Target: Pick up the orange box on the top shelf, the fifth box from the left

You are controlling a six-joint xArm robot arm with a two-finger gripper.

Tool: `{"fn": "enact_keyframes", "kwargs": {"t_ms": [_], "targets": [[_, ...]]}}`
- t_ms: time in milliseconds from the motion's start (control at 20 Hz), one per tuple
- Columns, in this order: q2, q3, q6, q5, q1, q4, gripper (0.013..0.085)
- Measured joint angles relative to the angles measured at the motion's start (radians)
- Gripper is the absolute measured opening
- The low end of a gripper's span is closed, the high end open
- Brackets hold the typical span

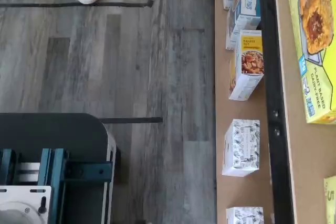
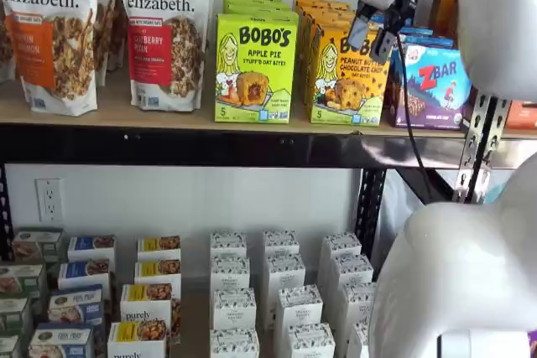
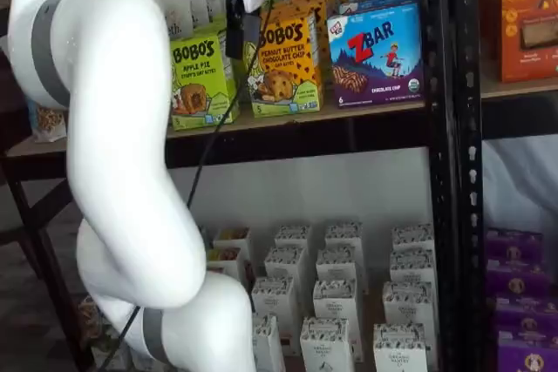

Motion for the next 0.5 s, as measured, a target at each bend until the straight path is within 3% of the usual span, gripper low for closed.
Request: {"fn": "enact_keyframes", "kwargs": {"t_ms": [350, 500], "targets": [[-0.01, -0.005, -0.005, 0.022, -0.025, 0.045, 0.085], [-0.048, 0.042, -0.015, -0.038, -0.053, 0.105, 0.085]]}}
